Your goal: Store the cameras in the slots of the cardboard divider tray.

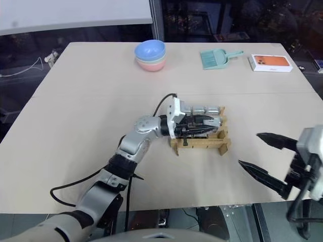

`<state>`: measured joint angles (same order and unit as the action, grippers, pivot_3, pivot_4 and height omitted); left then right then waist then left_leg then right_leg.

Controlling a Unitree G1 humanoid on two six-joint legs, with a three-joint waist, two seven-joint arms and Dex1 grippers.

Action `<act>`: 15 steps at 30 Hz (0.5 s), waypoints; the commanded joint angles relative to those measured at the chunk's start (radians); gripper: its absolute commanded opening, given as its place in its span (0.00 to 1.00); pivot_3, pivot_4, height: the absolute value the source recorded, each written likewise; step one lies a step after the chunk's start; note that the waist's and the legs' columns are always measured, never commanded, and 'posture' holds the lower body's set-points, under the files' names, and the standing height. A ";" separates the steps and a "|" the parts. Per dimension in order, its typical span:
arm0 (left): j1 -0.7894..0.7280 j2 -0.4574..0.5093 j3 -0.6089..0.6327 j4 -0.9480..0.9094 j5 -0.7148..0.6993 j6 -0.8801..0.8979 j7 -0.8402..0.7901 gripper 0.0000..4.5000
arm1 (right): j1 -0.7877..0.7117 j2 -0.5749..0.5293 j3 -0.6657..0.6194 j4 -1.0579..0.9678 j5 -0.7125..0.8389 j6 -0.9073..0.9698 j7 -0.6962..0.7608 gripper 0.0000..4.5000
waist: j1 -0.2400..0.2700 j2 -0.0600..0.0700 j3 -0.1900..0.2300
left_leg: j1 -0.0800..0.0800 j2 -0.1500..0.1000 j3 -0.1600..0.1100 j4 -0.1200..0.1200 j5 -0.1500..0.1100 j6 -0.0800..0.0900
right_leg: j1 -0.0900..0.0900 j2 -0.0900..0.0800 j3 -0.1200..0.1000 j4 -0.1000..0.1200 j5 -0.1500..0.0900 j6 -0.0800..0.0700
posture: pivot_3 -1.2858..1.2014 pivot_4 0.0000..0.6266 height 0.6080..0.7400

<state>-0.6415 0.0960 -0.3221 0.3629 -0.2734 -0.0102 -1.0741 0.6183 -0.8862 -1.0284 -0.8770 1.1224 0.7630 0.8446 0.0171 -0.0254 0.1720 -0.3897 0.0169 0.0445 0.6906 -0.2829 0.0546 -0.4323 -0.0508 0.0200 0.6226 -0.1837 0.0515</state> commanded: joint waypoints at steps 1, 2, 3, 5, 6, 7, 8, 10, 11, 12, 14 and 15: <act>-0.056 -0.060 0.017 0.096 0.024 -0.096 0.011 0.18 | 0.049 0.037 -0.089 -0.018 0.053 -0.014 0.025 0.99 | 0.000 0.000 0.000 | -0.001 0.000 -0.001 0.000 0.000 0.001 | 0.000 0.000 0.000 -0.001 0.000 0.000 | 0.52 0.24 1.00; -0.066 -0.077 0.027 0.128 0.016 -0.099 0.009 0.18 | 0.061 0.054 -0.100 -0.022 0.071 -0.025 0.025 0.99 | 0.000 0.000 0.000 | -0.001 0.000 -0.002 0.000 -0.001 0.001 | 0.000 -0.001 0.000 -0.001 0.000 0.000 | 0.52 0.24 1.00; -0.074 -0.091 0.036 0.154 0.009 -0.096 0.005 0.18 | 0.064 0.074 -0.107 -0.026 0.089 -0.045 0.023 0.99 | 0.000 -0.001 0.000 | -0.001 0.000 -0.002 0.000 -0.001 0.002 | 0.000 -0.001 0.000 -0.002 0.000 0.000 | 0.52 0.24 1.00; -0.092 -0.110 0.042 0.200 0.015 -0.113 0.000 0.18 | 0.090 0.095 -0.124 -0.031 0.112 -0.059 0.039 0.99 | -0.001 0.000 0.000 | -0.003 0.000 -0.004 0.000 -0.001 0.002 | -0.001 -0.001 -0.001 -0.003 0.000 0.000 | 0.52 0.24 1.00; -0.101 -0.118 0.044 0.222 0.023 -0.126 0.001 0.18 | 0.112 0.104 -0.133 -0.035 0.110 -0.061 0.053 0.99 | -0.002 0.000 0.000 | -0.003 0.000 -0.004 0.000 -0.001 0.002 | -0.001 -0.001 -0.002 -0.003 0.000 0.001 | 0.52 0.24 1.00; -0.110 -0.127 0.046 0.246 0.033 -0.145 0.007 0.18 | 0.137 0.116 -0.139 -0.040 0.104 -0.065 0.069 0.99 | -0.001 0.000 0.000 | -0.003 0.000 -0.004 0.000 -0.001 0.002 | -0.001 -0.001 -0.002 -0.003 0.000 0.001 | 0.52 0.24 1.00; -0.118 -0.133 0.047 0.265 0.043 -0.166 0.009 0.18 | 0.157 0.127 -0.143 -0.043 0.101 -0.072 0.080 0.99 | -0.001 0.000 0.000 | -0.003 0.000 -0.005 0.000 -0.001 0.002 | -0.001 -0.001 -0.003 -0.003 0.000 0.001 | 0.52 0.24 1.00; -0.125 -0.145 0.052 0.287 0.049 -0.178 0.006 0.18 | 0.189 0.157 -0.137 -0.038 0.078 -0.098 0.100 0.99 | -0.001 0.000 0.000 | -0.004 0.000 -0.006 0.000 -0.001 0.002 | -0.001 -0.001 -0.003 -0.003 0.000 0.001 | 0.52 0.24 1.00; -0.125 -0.147 0.049 0.294 0.055 -0.183 -0.001 0.18 | 0.203 0.172 -0.129 -0.031 0.058 -0.112 0.113 0.99 | -0.001 0.000 -0.001 | -0.004 0.000 -0.006 0.000 -0.001 0.002 | -0.001 -0.001 -0.003 -0.003 0.000 0.001 | 0.52 0.24 1.00; -0.124 -0.149 0.046 0.299 0.061 -0.189 -0.008 0.18 | 0.214 0.184 -0.121 -0.026 0.039 -0.126 0.125 0.99 | -0.001 0.000 -0.001 | -0.004 0.000 -0.006 0.000 -0.001 0.002 | -0.001 -0.001 -0.004 -0.003 0.000 0.001 | 0.52 0.24 1.00; -0.118 -0.147 0.038 0.303 0.074 -0.200 -0.021 0.18 | 0.229 0.215 -0.098 -0.008 -0.007 -0.161 0.148 0.99 | -0.001 0.000 -0.001 | -0.003 0.000 -0.006 0.000 -0.002 0.002 | -0.001 -0.001 -0.004 -0.003 0.000 0.001 | 0.52 0.24 1.00; -0.114 -0.142 0.032 0.303 0.085 -0.208 -0.028 0.18 | 0.238 0.229 -0.084 0.004 -0.032 -0.177 0.164 0.99 | -0.001 0.000 -0.001 | -0.003 0.000 -0.006 0.000 -0.002 0.002 | -0.001 -0.001 -0.004 -0.003 0.000 0.001 | 0.52 0.24 1.00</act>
<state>-0.7544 -0.0381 -0.2764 0.6549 -0.2077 -0.1955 -1.0877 0.8401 -0.6779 -1.1245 -0.8944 1.1322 0.6331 0.9754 0.0160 -0.0254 0.1712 -0.3930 0.0170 0.0383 0.6908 -0.2844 0.0569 -0.4329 -0.0520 0.0163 0.6197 -0.1842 0.0522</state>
